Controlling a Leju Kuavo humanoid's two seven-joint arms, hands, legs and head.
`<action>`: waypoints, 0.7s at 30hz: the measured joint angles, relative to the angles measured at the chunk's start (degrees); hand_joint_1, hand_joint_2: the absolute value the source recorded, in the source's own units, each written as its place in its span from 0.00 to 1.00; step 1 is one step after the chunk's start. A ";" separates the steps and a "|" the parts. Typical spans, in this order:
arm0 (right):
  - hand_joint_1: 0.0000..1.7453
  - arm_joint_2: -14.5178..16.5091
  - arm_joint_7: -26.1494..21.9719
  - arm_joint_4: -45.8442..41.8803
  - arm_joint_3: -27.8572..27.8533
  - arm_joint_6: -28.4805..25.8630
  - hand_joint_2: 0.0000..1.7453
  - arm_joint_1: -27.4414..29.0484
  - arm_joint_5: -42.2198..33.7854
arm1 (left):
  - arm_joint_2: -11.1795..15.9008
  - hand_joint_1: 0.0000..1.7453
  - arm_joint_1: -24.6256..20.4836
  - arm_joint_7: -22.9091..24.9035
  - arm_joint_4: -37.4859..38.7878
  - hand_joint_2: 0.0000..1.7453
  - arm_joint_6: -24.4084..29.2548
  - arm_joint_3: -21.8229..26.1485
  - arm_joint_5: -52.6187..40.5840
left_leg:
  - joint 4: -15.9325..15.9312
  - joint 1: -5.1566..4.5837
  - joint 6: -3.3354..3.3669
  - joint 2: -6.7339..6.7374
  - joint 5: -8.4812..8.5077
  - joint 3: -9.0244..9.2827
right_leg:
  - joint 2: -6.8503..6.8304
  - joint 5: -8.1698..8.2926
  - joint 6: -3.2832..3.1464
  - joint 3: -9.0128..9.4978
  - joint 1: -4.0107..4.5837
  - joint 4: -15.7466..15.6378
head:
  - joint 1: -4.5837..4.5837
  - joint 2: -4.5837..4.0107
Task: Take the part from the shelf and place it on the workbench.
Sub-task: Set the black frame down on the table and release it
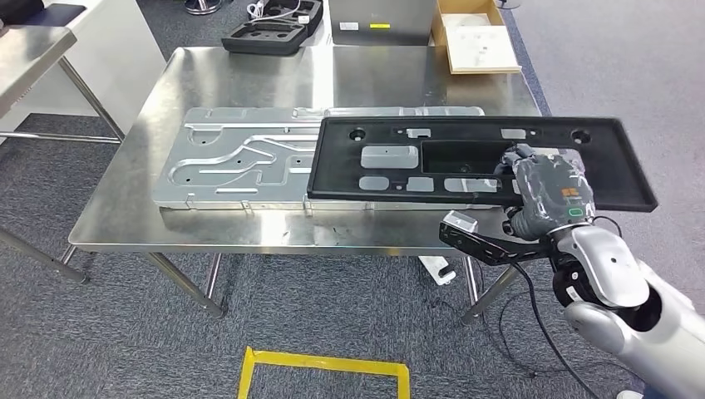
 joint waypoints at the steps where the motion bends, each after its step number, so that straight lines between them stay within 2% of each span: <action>1: 1.00 0.47 -0.02 0.53 -0.58 -2.37 1.00 0.87 -1.74 | 0.00 0.00 0.10 -0.02 0.00 1.00 0.08 -0.01 -0.01 | -2.50 0.01 0.06 0.03 1.84 1.08 | 0.01 -0.10 0.08 0.10 0.00 0.04 | 0.00 0.00; 2: 1.00 0.96 -0.07 1.03 -1.17 -4.67 1.00 1.62 -3.45 | 0.01 0.00 0.14 -0.06 0.00 1.00 0.14 -0.01 0.04 | -6.30 0.02 0.22 0.07 3.90 2.86 | 0.01 -0.24 0.23 0.19 -0.01 0.11 | -0.01 0.00; 4: 1.00 1.76 -0.29 2.22 -2.66 -8.78 1.00 2.55 -6.62 | 0.02 0.00 0.08 -0.15 0.00 1.00 0.20 -0.01 0.19 | -12.84 -0.11 0.71 0.09 5.94 6.00 | 0.04 -0.69 0.79 0.25 0.17 0.23 | 0.03 0.00; 6: 1.00 2.23 -0.67 3.57 -4.23 -11.42 1.00 3.17 -9.14 | 0.04 0.00 0.12 -0.31 0.00 1.00 0.17 0.00 0.35 | -15.13 -0.24 1.50 0.04 5.70 7.06 | 0.07 -0.75 1.57 0.51 0.30 0.25 | 0.07 0.00; 9: 1.00 2.62 -1.16 5.44 -5.71 -12.57 1.00 4.00 -11.06 | 0.04 0.00 0.50 -0.54 0.00 1.00 -0.05 0.00 0.60 | -15.93 -0.05 2.77 -0.08 5.50 8.60 | 0.11 -0.66 2.54 0.56 0.15 1.95 | 0.16 0.00; 10: 1.00 2.67 -1.27 5.88 -5.93 -12.60 1.00 4.12 -11.28 | 0.04 0.00 0.53 -0.59 0.00 1.00 -0.16 0.00 0.66 | -16.00 -0.01 3.06 -0.07 5.30 9.24 | 0.13 -1.48 2.77 -0.38 0.07 3.79 | 0.24 0.00; 11: 1.00 2.72 -1.34 6.22 -6.08 -12.59 1.00 4.19 -11.39 | 0.04 0.00 0.53 -0.61 0.00 1.00 -0.27 0.00 0.70 | -16.02 -0.02 3.24 -0.05 5.04 9.61 | 0.13 -2.72 3.00 -2.07 -0.02 6.76 | 0.27 0.00; 13: 1.00 2.85 -1.38 6.84 -6.39 -12.56 1.00 4.42 -11.45 | 0.05 0.00 0.50 -0.64 0.00 1.00 -0.53 0.00 0.73 | -15.98 -0.08 3.40 -0.06 4.40 10.22 | 0.14 -5.12 3.38 -6.64 -0.07 13.67 | 0.34 0.00; 14: 1.00 2.95 -1.38 7.16 -6.52 -12.56 1.00 4.65 -11.45 | 0.06 0.00 0.55 -0.64 0.00 1.00 -0.61 0.00 0.73 | -15.97 -0.10 3.36 -0.07 4.01 10.63 | 0.13 -5.33 3.49 -8.44 -0.09 15.58 | 0.34 0.00; 15: 1.00 3.06 -1.38 7.50 -6.63 -12.56 1.00 4.88 -11.45 | 0.07 0.00 0.61 -0.64 0.00 1.00 -0.66 0.00 0.72 | -15.96 -0.10 3.30 -0.09 3.52 11.21 | 0.13 -4.45 3.51 -9.24 -0.13 15.41 | 0.36 0.00; 16: 1.00 3.15 -1.39 7.83 -6.71 -12.56 1.00 5.08 -11.45 | 0.08 0.00 0.67 -0.64 0.00 1.00 -0.69 0.00 0.71 | -15.96 -0.09 3.16 -0.11 2.95 11.97 | 0.12 -2.51 3.46 -8.96 -0.19 13.11 | 0.36 0.00; 17: 1.00 3.22 -1.40 8.12 -6.80 -12.56 1.00 5.19 -11.45 | 0.09 0.00 0.71 -0.64 0.00 1.00 -0.71 0.00 0.69 | -15.96 -0.09 2.96 -0.12 2.28 12.81 | 0.08 0.29 3.36 -7.91 -0.26 9.23 | 0.37 0.00; 18: 1.00 3.31 -1.41 8.43 -6.92 -12.56 1.00 5.21 -11.45 | 0.09 0.00 0.73 -0.64 0.00 1.00 -0.73 0.00 0.69 | -16.00 -0.13 2.71 -0.13 1.63 13.60 | 0.05 2.43 3.17 -6.85 -0.22 5.65 | 0.33 0.00; 20: 1.00 3.49 -1.42 8.88 -7.16 -12.59 1.00 5.19 -11.46 | 0.10 0.00 0.59 -0.64 0.00 1.00 -0.74 0.01 0.68 | -16.29 -0.19 2.11 -0.08 0.64 14.26 | -0.01 4.09 2.40 -5.41 0.08 1.24 | 0.29 0.00; 21: 1.00 3.56 -1.43 9.06 -7.28 -12.60 1.00 5.26 -11.46 | 0.11 0.00 0.52 -0.65 0.00 1.00 -0.74 0.01 0.68 | -16.41 -0.22 1.79 -0.02 0.47 14.52 | 0.03 3.52 1.88 -5.24 0.26 0.92 | 0.26 0.00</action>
